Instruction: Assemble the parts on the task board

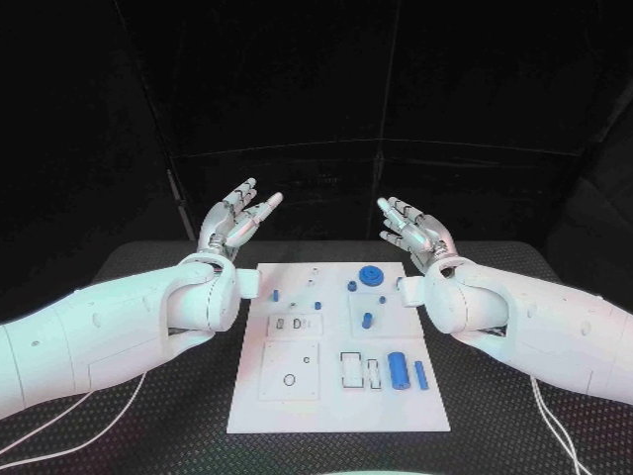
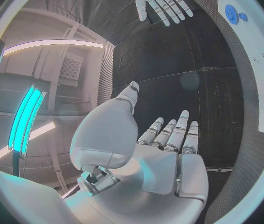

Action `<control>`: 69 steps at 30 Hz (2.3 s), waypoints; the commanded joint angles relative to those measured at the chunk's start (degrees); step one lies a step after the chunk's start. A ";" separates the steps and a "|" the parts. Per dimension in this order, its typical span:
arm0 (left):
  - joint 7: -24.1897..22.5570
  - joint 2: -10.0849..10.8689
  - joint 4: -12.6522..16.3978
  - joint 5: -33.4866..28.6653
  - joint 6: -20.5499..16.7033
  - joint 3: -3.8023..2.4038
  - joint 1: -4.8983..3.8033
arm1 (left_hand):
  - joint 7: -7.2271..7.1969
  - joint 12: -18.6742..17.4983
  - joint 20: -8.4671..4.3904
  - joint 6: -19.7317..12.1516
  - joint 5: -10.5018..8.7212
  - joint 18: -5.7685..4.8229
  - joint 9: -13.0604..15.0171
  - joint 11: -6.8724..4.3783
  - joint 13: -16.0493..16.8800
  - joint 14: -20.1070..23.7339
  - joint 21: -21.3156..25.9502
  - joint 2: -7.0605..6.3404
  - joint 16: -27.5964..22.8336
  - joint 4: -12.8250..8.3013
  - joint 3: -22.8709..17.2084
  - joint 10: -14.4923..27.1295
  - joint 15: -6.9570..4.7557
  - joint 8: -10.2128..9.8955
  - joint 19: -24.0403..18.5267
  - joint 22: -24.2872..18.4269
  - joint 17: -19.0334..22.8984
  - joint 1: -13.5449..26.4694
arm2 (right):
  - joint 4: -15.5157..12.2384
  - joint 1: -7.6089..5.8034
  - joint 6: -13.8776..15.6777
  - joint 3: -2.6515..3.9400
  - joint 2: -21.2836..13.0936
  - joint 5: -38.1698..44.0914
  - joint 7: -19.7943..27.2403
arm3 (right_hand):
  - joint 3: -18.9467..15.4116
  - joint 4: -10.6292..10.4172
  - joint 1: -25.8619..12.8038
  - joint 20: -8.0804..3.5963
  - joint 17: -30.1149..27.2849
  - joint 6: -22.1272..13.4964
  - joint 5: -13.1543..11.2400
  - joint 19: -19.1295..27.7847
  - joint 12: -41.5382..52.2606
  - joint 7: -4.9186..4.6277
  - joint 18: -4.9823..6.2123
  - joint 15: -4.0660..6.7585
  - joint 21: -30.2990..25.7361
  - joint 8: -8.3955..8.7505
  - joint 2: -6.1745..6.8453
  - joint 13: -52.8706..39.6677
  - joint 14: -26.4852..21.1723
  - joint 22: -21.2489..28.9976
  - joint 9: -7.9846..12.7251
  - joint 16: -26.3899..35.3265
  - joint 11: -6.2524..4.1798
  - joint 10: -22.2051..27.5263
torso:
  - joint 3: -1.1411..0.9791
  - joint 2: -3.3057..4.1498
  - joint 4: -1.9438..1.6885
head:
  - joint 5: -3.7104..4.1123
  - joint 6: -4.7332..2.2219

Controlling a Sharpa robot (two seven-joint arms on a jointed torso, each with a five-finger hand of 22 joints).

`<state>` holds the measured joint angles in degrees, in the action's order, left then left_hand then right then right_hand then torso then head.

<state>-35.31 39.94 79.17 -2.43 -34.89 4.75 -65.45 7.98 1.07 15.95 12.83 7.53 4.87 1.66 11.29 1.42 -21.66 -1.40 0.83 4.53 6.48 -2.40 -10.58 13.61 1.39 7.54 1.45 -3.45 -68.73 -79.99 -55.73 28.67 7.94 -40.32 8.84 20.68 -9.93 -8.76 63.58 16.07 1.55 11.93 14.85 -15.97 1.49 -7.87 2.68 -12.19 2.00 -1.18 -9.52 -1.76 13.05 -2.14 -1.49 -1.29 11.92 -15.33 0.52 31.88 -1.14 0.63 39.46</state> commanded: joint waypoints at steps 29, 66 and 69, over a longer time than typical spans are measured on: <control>-2.62 5.19 6.08 0.92 9.01 -0.03 -0.83 | 8.82 2.94 0.82 9.81 0.50 2.08 1.00 4.15 1.34 -16.75 -7.53 0.93 8.38 -0.34 -1.19 -14.30 0.21 1.98 16.89 4.00 -2.73 -4.60 | 7.53 -4.76 -8.65 2.41 0.94 65.63 -15.73 | 7.63 19.01 17.79 -7.75 7.79 45.09 0.82 -43.57 5.43 -2.62 7.88 10.45 23.72 -4.86 5.02 -2.24 66.06 -10.03 -2.33 -16.86 -5.84 -53.70 | -0.04 3.61 0.11 | 0.58 0.55; -0.95 7.30 11.38 1.39 12.94 -0.01 -1.35 | 8.17 6.50 0.45 28.96 0.52 5.38 1.93 1.85 2.24 -30.80 -14.90 2.40 8.81 -3.45 -1.47 -37.61 -3.25 4.48 33.87 6.09 -2.05 -5.80 | 5.92 -6.86 -24.49 2.37 4.52 90.87 -26.43 | 13.71 19.33 12.19 -10.11 56.19 42.94 -2.26 -46.29 2.98 -1.16 7.85 11.66 49.17 -2.61 8.22 -2.18 73.01 -25.32 -2.29 -69.10 -6.46 -48.41 | 0.82 9.64 -0.06 | 1.38 -0.78; -0.93 7.29 11.29 1.39 12.91 -0.01 -1.35 | 8.17 6.49 0.45 29.10 0.52 5.39 1.93 1.84 2.24 -30.86 -14.90 2.44 8.78 -3.47 -1.49 -37.66 -3.26 4.50 33.91 6.08 -2.03 -5.81 | 6.41 -6.86 -24.73 2.36 4.95 90.89 -26.04 | 14.19 19.10 12.29 -10.15 57.31 42.97 -2.05 -46.16 3.37 -1.08 7.87 11.74 49.76 -2.63 8.06 -2.25 73.02 -25.66 -2.30 -70.16 -6.60 -49.12 | 0.80 9.81 -0.09 | 1.03 -0.62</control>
<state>-36.10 47.24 90.40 -1.51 -22.81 4.80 -66.70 10.96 7.28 16.49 41.38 7.99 9.32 3.53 13.30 3.67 -52.04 -16.04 2.96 13.48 3.22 -3.90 -47.82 10.45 5.56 40.97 7.61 -5.56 -74.12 -73.73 -62.43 5.19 10.27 -35.54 98.65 -5.62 4.08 10.42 75.83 5.86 58.62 55.17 12.53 -62.42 4.57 -8.99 9.81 -0.21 51.46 -3.97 -1.52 -3.96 83.94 -27.74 -3.78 -71.25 5.27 -64.01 1.31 41.39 -1.15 1.94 38.73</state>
